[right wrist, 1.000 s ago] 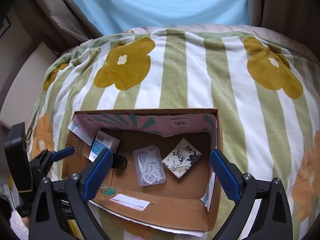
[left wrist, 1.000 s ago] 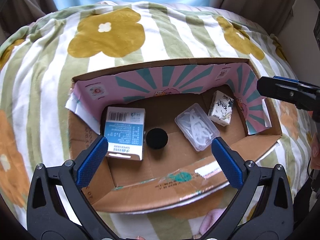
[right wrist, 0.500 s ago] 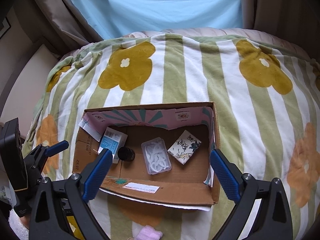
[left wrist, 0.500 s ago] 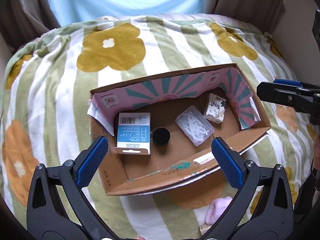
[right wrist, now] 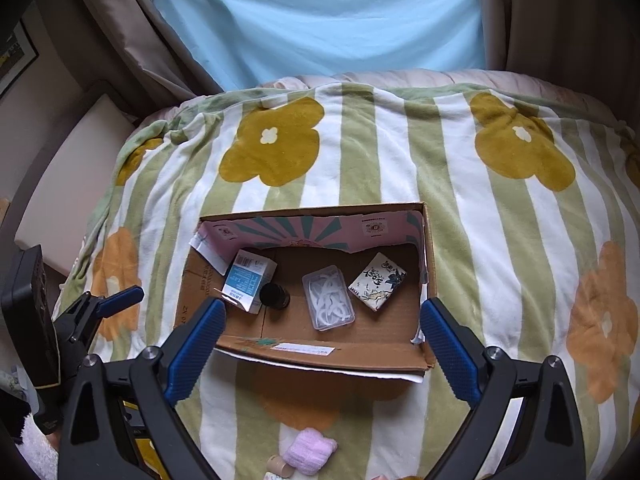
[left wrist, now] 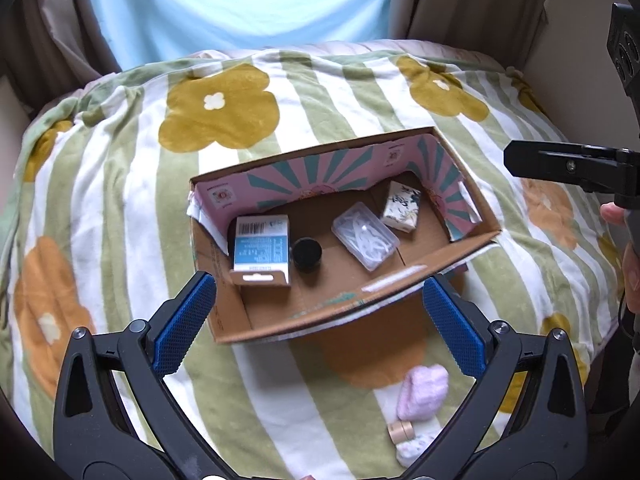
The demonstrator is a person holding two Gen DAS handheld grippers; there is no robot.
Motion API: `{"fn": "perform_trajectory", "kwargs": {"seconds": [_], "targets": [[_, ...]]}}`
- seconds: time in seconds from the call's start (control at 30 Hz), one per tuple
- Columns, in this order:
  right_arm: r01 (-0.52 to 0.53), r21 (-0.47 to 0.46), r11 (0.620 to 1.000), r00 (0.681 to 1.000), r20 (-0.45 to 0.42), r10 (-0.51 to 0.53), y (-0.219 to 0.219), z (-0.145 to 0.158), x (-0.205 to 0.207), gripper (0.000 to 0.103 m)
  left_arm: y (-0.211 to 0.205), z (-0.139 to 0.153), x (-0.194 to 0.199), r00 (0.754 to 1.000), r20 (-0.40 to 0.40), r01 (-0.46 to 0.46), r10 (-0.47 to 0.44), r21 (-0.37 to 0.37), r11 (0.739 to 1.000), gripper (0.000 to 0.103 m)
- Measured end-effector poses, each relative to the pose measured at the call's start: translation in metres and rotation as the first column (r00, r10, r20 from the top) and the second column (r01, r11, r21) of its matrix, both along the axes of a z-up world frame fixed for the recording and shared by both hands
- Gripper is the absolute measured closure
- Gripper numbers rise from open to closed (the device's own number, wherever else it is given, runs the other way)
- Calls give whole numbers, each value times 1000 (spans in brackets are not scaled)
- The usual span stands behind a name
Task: Organize objects
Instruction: 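Withdraw both tools from the box toward the remaining items, then grasp the white patterned sock with the left tool while the right tool grasps the pink towel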
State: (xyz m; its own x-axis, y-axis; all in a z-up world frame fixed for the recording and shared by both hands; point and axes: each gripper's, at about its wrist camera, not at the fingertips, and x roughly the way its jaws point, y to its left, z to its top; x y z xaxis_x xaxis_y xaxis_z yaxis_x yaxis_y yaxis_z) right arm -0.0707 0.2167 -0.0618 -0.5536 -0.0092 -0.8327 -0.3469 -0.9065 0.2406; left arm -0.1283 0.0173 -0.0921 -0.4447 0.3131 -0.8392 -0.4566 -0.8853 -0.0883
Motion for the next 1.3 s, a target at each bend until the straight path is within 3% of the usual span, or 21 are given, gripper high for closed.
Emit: {"fn": "perform_trajectory", "kwargs": {"seconds": [0.2, 0.4, 0.67, 0.8, 0.97, 1.17, 1.3], "targets": [[-26, -41, 999, 1000, 0, 26, -9, 4, 23, 6, -12, 11, 37, 1000, -1, -5, 5, 14, 1000, 0], [-57, -103, 993, 998, 33, 60, -26, -16, 48, 6, -14, -6, 78, 998, 56, 15, -13, -25, 1000, 0], [-44, -204, 978, 989, 128, 71, -48, -72, 70, 6, -16, -54, 128, 981, 194, 2, -1, -3, 1000, 0], [-34, -222, 975, 982, 173, 73, -53, -98, 80, 6, -16, -86, 146, 953, 301, -34, 20, 44, 998, 0], [-20, -276, 961, 973, 217, 83, -53, -127, 88, 6, -2, -130, 166, 915, 402, -50, 26, 50, 997, 0], [9, -337, 942, 964, 253, 81, -55, -162, 94, 6, 11, -169, 187, 889, 455, -68, 46, 32, 997, 0], [41, -358, 933, 962, 267, 60, -55, -181, 98, 6, 15, -185, 196, 885, 463, -78, 59, 21, 997, 0]]}}
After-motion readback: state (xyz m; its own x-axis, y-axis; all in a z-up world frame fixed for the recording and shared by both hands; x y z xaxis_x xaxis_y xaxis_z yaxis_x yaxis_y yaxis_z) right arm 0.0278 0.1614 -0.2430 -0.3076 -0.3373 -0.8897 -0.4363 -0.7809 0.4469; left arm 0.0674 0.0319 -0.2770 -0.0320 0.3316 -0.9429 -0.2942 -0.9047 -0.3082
